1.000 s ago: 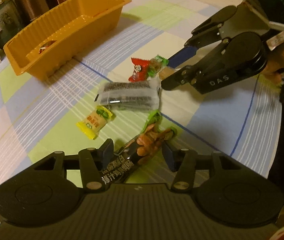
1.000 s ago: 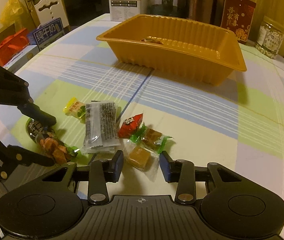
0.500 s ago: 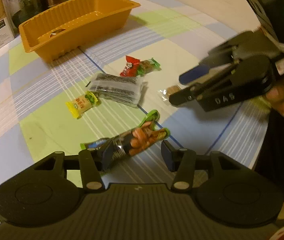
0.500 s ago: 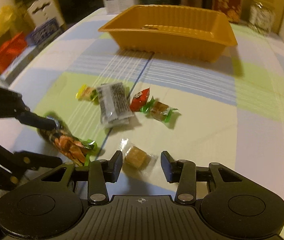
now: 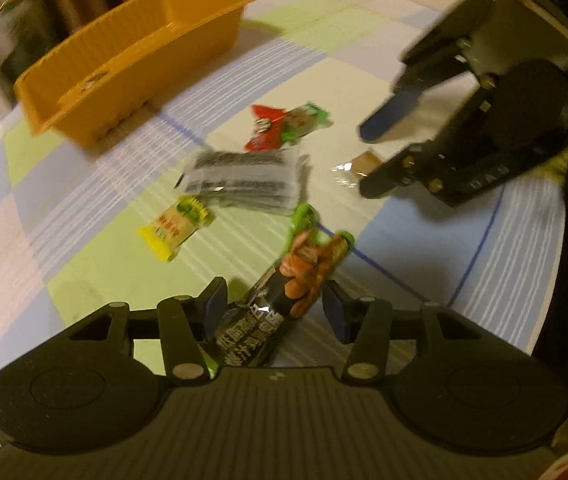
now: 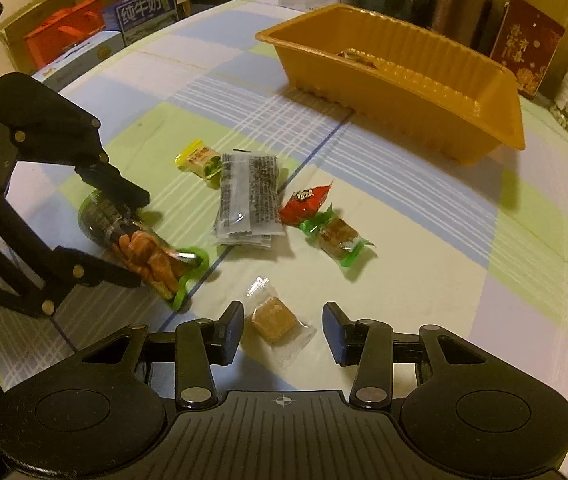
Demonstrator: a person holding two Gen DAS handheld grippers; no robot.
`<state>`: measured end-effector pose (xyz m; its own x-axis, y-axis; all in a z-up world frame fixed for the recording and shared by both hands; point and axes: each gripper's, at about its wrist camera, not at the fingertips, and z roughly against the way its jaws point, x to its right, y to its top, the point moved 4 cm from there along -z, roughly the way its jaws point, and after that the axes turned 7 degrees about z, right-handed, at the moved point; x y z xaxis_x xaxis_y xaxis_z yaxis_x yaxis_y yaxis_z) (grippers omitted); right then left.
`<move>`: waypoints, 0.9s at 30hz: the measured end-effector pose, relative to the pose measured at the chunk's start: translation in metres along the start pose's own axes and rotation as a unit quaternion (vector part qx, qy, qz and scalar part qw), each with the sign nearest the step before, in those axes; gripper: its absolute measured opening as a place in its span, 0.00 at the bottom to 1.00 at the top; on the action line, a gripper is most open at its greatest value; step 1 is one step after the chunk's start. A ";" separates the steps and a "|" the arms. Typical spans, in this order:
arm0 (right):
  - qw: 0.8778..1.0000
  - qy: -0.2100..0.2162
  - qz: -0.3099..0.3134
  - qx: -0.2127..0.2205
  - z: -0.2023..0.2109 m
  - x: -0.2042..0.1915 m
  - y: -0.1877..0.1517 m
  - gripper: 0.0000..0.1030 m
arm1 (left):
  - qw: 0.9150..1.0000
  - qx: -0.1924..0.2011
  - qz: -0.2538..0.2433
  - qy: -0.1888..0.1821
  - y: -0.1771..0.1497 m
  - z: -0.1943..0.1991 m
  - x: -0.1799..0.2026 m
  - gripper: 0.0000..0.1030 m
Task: Organize snacks
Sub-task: 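Close the left tool on the green snack strip while the right tool grasps the clear brown-candy packet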
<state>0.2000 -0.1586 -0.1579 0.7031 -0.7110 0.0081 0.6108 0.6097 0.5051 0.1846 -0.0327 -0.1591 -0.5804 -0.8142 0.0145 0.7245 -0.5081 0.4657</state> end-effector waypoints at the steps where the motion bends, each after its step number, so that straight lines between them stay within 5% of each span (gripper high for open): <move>1: 1.000 0.002 -0.007 0.001 0.000 0.001 -0.001 0.43 | 1.000 -0.006 0.020 0.000 0.000 0.001 -0.002 0.44; 6: 1.000 0.014 -0.013 0.001 0.001 -0.003 -0.003 0.43 | 0.993 -0.015 0.113 -0.028 -0.005 0.012 -0.005 0.43; 15: 1.000 0.006 0.029 -0.002 0.000 -0.006 -0.002 0.42 | 0.999 0.004 0.050 -0.010 0.001 0.006 0.009 0.43; 23: 0.998 0.039 -0.047 0.002 0.004 -0.001 -0.006 0.36 | 0.994 -0.004 0.113 -0.010 -0.009 0.006 0.005 0.38; 27: 0.999 0.034 -0.032 0.005 0.006 -0.008 -0.004 0.37 | 0.994 0.010 0.105 -0.009 -0.011 0.007 0.007 0.38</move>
<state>0.1896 -0.1578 -0.1546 0.6864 -0.7225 -0.0833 0.6516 0.5600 0.5118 0.1701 -0.0306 -0.1584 -0.4241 -0.8963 0.1292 0.8232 -0.3221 0.4676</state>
